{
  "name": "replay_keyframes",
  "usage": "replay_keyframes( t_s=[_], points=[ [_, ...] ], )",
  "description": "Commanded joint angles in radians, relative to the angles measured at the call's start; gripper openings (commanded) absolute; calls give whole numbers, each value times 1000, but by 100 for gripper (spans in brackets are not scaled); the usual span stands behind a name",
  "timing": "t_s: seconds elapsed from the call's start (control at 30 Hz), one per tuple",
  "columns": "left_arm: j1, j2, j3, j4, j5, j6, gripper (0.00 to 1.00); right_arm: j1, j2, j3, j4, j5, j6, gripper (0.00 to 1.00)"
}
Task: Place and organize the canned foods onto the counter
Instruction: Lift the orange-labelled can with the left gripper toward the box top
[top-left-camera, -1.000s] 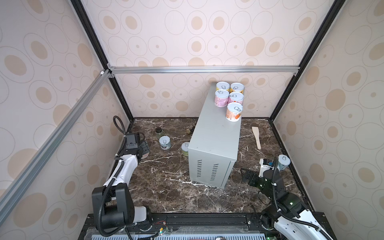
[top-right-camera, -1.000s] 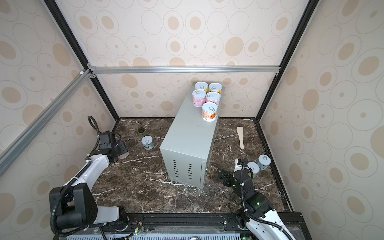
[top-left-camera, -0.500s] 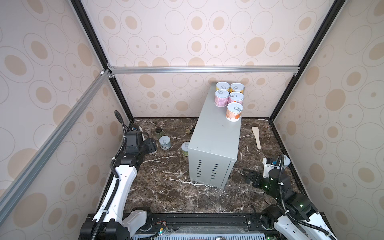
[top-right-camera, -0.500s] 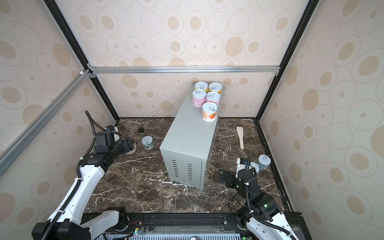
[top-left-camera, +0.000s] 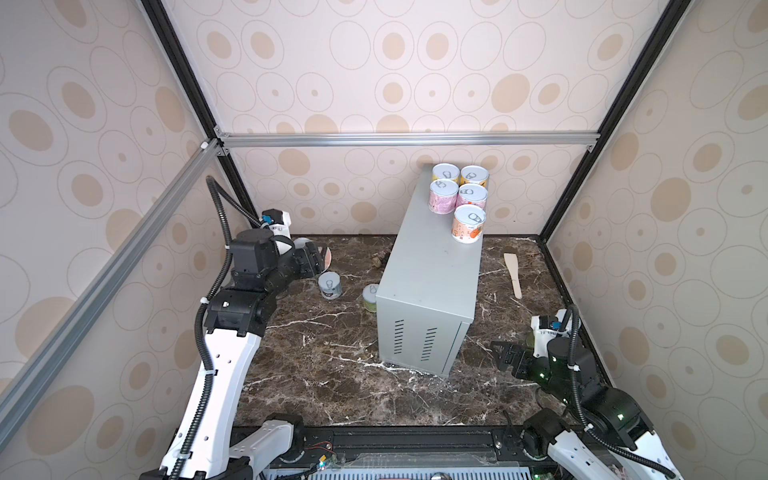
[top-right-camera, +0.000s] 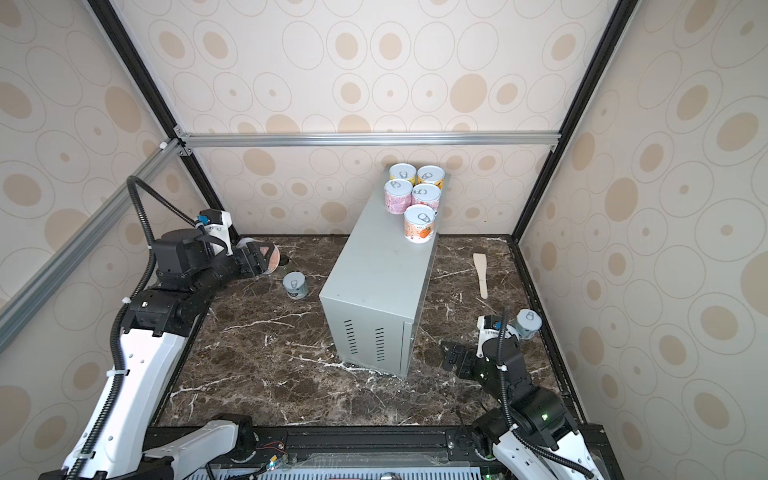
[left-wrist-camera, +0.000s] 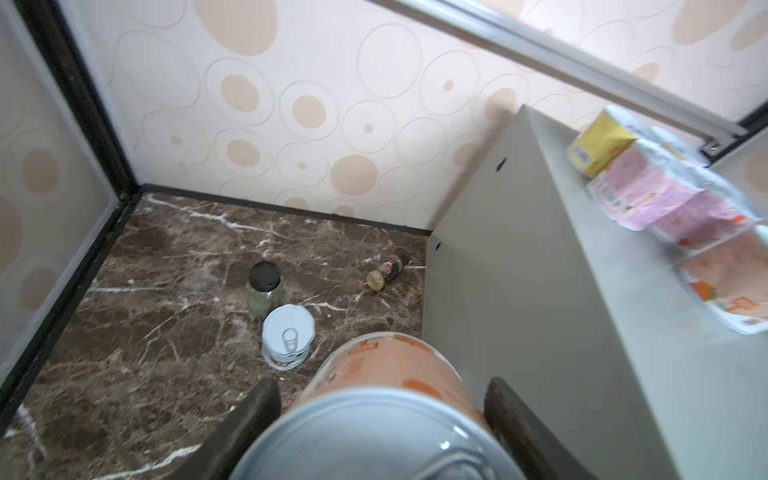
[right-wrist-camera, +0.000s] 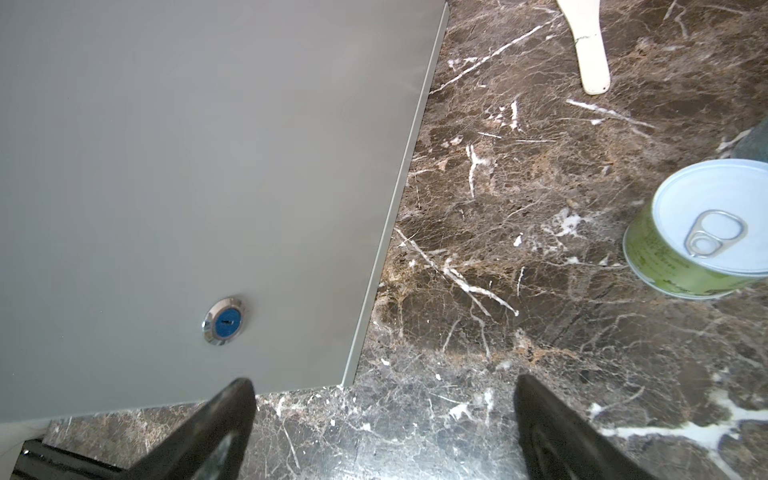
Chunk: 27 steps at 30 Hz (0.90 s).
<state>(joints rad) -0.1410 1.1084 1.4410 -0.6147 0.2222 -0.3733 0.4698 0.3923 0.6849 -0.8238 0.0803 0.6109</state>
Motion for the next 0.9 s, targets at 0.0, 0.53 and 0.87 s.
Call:
replay_keyframes(
  t_s=[0.0, 0.53, 0.87],
  points=[
    [-51, 35, 122, 7, 45, 27, 57, -4, 23, 53, -29, -43, -25, 99],
    [-434, 333, 568, -217, -220, 131, 57, -4, 73, 169, -93, -47, -67, 99],
    [-622, 530, 799, -326, -373, 168, 57, -5, 82, 180, -128, -32, -80, 99]
  ],
)
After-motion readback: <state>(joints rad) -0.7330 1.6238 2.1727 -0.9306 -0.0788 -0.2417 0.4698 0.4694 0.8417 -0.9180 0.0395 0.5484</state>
